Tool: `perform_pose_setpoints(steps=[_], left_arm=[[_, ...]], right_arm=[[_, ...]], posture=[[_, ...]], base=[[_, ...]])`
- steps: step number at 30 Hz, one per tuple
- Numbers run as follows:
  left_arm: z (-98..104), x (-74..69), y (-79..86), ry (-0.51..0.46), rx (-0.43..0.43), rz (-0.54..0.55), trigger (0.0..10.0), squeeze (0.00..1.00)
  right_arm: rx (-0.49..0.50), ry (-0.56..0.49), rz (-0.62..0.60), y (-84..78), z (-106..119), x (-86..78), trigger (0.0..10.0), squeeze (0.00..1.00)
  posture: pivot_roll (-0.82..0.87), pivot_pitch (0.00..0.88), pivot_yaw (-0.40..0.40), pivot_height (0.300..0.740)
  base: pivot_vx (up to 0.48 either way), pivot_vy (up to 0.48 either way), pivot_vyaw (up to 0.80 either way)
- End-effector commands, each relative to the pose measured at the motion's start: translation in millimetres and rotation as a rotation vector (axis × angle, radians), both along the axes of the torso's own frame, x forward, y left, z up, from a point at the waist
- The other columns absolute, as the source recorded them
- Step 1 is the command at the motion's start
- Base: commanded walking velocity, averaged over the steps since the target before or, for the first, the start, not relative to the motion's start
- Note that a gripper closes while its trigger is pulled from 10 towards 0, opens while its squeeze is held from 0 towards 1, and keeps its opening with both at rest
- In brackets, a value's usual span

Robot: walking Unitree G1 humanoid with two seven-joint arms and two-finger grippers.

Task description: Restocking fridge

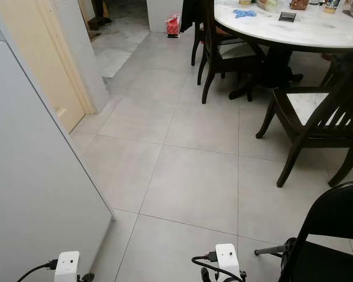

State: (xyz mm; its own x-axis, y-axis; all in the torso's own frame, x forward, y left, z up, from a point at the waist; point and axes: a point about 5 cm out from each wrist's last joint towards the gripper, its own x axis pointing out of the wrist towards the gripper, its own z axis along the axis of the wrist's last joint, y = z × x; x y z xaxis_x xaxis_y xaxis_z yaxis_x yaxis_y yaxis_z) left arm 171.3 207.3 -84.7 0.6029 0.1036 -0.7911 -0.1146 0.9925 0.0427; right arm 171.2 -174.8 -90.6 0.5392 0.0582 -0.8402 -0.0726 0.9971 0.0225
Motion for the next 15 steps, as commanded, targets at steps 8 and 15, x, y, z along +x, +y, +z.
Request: perform_pose_setpoints(steps=[8, 15], left_arm=[[-2.3, -0.6, 0.3, 0.083, 0.01, -0.041, 10.0, 0.0], [-2.3, -0.6, 0.3, 0.083, 0.01, -0.041, 10.0, 0.0]], right_arm=[[-0.006, -0.018, -0.223, -48.9, 12.6, 12.7, 10.0, 0.0], [-0.006, -0.018, -0.223, -48.9, 12.6, 12.7, 10.0, 0.0]], posture=[[-0.05, 0.0, 0.002, 0.74], [-0.05, 0.0, 0.002, 0.74]], base=[[0.0, 0.0, 0.0], [0.0, 0.0, 0.0]])
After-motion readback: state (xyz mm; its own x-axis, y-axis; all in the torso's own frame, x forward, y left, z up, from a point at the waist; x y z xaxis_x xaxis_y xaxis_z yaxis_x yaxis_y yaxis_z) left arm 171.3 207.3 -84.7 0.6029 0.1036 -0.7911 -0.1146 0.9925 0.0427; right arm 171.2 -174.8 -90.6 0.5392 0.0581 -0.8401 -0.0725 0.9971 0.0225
